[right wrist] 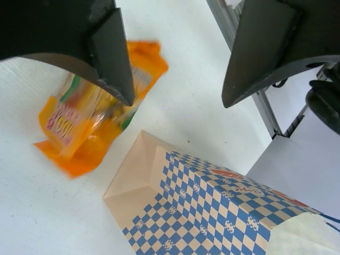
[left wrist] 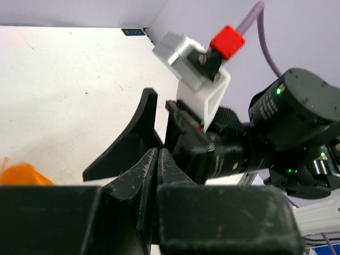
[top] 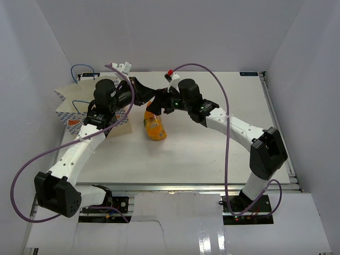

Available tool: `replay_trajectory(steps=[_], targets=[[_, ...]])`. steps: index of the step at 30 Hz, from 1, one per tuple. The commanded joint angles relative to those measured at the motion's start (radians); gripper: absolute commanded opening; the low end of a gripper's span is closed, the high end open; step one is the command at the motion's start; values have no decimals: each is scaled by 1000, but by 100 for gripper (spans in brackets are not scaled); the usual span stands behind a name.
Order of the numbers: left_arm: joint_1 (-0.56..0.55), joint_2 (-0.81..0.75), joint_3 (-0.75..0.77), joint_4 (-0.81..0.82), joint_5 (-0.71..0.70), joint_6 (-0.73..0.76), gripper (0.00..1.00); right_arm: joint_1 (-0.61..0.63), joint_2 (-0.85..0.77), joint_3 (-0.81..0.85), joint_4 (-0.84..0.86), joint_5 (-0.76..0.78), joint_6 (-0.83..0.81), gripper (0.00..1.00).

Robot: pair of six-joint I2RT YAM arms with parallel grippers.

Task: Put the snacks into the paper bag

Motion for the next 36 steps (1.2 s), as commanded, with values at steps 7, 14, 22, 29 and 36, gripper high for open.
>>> replay_trajectory(steps=[7,14,22,29,36], targets=[[-23,-40,-1,29,45,3,0,16,2,-7,39,36,-172,22],[-23,-71,171,-198,-104,127,0,16,66,-40,-4,123,-204,93],[-23,-163,263,-371,-275,180,65,16,287,200,-50,338,-149,93],[-23,-290,233,-450,-351,146,80,10,409,275,-53,358,-132,100],[-23,-374,220,-500,-390,128,84,-7,413,209,-53,146,-49,58]])
